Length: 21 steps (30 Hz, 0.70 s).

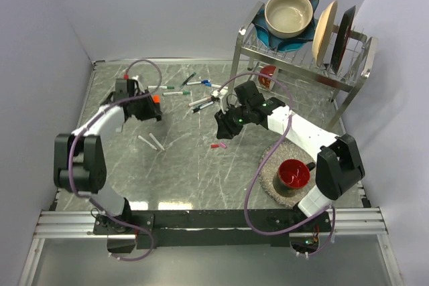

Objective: Open the pen caps

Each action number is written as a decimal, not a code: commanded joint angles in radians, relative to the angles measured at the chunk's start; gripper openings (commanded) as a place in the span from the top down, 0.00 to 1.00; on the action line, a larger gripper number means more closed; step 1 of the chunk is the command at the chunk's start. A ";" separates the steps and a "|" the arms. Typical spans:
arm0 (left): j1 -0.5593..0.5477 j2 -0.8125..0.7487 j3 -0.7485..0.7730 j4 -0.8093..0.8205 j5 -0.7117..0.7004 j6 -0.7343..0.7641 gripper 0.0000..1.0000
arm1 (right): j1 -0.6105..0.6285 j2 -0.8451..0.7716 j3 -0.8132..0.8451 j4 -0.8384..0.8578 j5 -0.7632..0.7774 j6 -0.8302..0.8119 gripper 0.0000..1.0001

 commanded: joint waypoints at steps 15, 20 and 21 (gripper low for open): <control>-0.327 -0.161 -0.296 0.303 0.550 -0.057 0.99 | -0.023 -0.026 -0.026 0.086 -0.166 0.001 0.45; -0.396 -0.112 -0.250 0.217 0.593 0.001 0.99 | -0.022 -0.038 -0.039 0.024 -0.273 -0.186 0.33; -0.413 -0.092 -0.229 0.189 0.593 0.027 0.99 | -0.021 -0.035 -0.040 -0.009 -0.298 -0.254 0.31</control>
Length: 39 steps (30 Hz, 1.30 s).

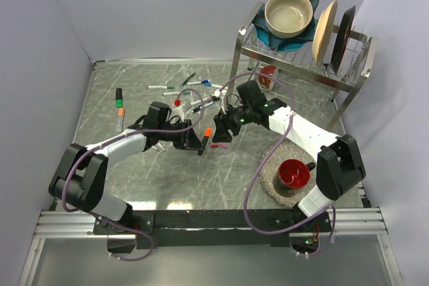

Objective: Open the pen caps

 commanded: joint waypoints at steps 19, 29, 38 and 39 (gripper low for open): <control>-0.122 0.168 0.248 -0.436 0.260 0.352 0.99 | 0.021 -0.232 -0.096 -0.407 -0.060 -1.223 0.20; -0.138 0.175 0.265 -0.464 0.314 0.399 0.99 | 0.168 -0.184 -0.113 -0.346 0.125 -1.195 0.28; -0.144 0.165 0.265 -0.467 0.329 0.408 0.99 | 0.235 -0.152 -0.120 -0.259 0.253 -1.140 0.53; -0.144 0.161 0.263 -0.466 0.329 0.408 0.99 | 0.239 -0.151 -0.123 -0.252 0.265 -1.138 0.56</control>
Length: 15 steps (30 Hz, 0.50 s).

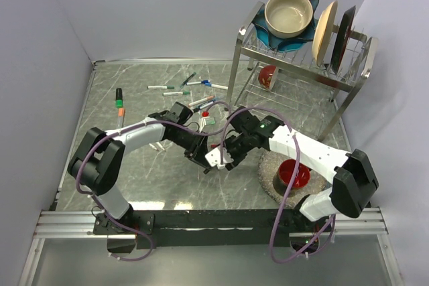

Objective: Open the pen caps

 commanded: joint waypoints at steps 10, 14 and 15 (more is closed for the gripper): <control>0.003 -0.077 0.014 0.094 -0.012 -0.056 0.64 | 0.030 -0.023 -0.023 0.106 0.059 0.160 1.00; 0.058 -0.213 -0.067 0.250 -0.097 -0.165 0.34 | 0.026 -0.060 -0.051 0.175 -0.002 0.373 1.00; 0.068 -0.241 -0.085 0.290 -0.115 -0.191 0.30 | 0.024 -0.066 -0.063 0.192 -0.024 0.430 1.00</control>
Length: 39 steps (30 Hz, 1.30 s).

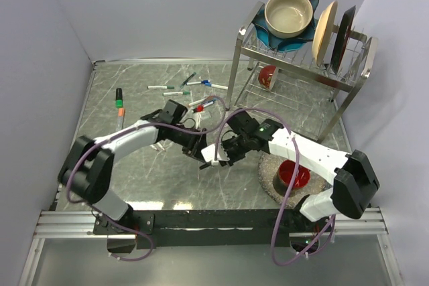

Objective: Open the pen caps

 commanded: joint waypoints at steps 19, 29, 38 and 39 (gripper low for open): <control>0.089 -0.540 -0.431 1.022 -0.660 -0.677 0.08 | -0.260 0.061 -0.134 0.912 -0.668 1.675 1.00; 0.071 -0.454 -0.441 1.186 -0.600 -0.738 0.22 | -0.261 0.141 -0.187 1.369 -0.761 2.091 1.00; 0.071 -0.397 -0.405 1.266 -0.505 -0.813 0.62 | -0.266 0.256 -0.186 1.754 -0.767 2.422 1.00; 0.071 -0.397 -0.403 1.272 -0.499 -0.827 0.70 | -0.271 0.270 -0.186 1.777 -0.767 2.443 1.00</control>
